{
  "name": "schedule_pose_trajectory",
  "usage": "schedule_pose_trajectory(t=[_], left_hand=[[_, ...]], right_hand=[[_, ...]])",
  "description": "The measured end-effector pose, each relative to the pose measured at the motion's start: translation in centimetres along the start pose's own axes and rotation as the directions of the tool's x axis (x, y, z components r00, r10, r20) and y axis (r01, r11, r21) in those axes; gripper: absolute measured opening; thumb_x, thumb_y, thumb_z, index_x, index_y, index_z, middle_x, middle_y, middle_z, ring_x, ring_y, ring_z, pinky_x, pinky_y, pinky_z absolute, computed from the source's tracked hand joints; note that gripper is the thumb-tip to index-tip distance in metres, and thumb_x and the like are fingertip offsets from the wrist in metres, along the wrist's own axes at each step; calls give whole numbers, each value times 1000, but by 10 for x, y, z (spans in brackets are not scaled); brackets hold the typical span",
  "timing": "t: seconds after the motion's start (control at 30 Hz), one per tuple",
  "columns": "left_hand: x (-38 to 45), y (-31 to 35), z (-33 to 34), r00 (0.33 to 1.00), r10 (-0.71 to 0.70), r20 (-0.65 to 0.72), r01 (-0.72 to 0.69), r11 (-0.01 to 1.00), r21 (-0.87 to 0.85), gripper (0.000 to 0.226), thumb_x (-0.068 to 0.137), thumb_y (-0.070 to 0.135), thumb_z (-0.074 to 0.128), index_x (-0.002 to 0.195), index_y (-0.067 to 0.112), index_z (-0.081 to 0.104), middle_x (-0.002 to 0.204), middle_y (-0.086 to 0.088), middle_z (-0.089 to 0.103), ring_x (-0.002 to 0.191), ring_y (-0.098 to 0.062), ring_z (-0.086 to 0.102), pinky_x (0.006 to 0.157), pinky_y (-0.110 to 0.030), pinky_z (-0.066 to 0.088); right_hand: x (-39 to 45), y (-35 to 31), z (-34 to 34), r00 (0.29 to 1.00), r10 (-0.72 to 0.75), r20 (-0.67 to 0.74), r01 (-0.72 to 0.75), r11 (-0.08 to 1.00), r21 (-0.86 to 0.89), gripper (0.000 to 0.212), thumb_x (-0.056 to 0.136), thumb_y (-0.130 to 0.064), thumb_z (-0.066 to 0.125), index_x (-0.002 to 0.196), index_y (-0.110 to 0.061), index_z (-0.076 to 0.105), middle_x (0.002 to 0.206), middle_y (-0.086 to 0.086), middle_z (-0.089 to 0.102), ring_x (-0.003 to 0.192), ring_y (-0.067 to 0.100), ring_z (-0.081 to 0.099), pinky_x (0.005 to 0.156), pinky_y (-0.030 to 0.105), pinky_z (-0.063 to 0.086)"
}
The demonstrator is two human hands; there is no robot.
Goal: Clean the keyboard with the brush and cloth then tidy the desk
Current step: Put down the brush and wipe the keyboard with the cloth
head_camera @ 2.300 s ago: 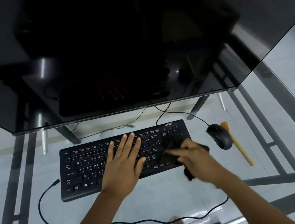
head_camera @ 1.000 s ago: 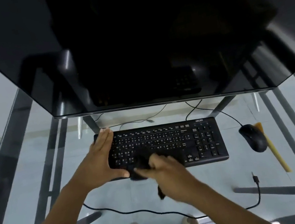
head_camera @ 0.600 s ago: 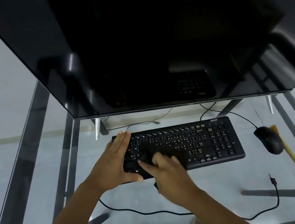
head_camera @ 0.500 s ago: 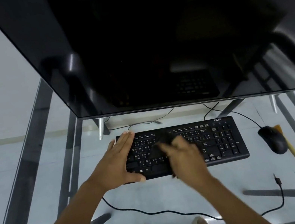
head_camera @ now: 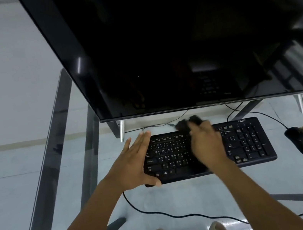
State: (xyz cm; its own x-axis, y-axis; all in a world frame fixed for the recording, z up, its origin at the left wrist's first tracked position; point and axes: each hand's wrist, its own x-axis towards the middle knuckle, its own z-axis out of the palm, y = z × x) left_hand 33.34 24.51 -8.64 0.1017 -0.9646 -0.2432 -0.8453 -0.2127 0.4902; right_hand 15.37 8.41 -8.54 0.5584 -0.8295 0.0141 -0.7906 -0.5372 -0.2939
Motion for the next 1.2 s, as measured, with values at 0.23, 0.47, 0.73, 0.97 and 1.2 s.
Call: schedule_pose_trajectory(t=[0.23,0.47,0.73,0.97,1.2], left_hand=[[-5,-2,1,992,59,-114,-63,997,-33,148,55,58,83,145,27,-31,160,-2,-17,144,-5,-20,121,-35,-3],[-7,-8,0,991,65,-120,-66,998,-3,146,56,71,75,138,32,-40,157,3,-23,137,3,-31,115,-29,-17],[-1,-15,-6,999,37,23,-38,997,71,147,52,75,74,149,22,-23,162,3,-9,146,-3,-12,118,-37,-16],[-2,-8,-8,996,-23,82,12,992,127,142,59,69,75,148,22,-24,160,5,-17,144,-6,-21,118,-41,-16],[-1,-3,-9,995,-29,93,14,987,157,142,60,69,75,149,19,-23,160,3,-17,139,-4,-26,118,-41,-13]], right_hand=[[-43,-90,18,911,-364,195,343,930,136,46,83,-24,60,127,-28,53,114,7,47,89,31,52,78,35,41],[-10,-54,21,1000,3,5,-3,994,106,49,89,-10,51,134,-30,53,109,9,48,88,31,55,75,33,34],[-61,-44,24,876,-448,181,370,862,345,37,82,-12,58,111,-34,64,92,-3,47,74,20,53,66,34,44],[-76,30,2,981,-149,-128,174,960,220,32,87,-14,57,107,-37,65,94,-4,45,73,13,51,72,33,42],[-108,13,16,938,-341,-59,346,920,183,27,83,-25,60,104,-41,64,92,-8,46,74,11,39,65,30,41]])
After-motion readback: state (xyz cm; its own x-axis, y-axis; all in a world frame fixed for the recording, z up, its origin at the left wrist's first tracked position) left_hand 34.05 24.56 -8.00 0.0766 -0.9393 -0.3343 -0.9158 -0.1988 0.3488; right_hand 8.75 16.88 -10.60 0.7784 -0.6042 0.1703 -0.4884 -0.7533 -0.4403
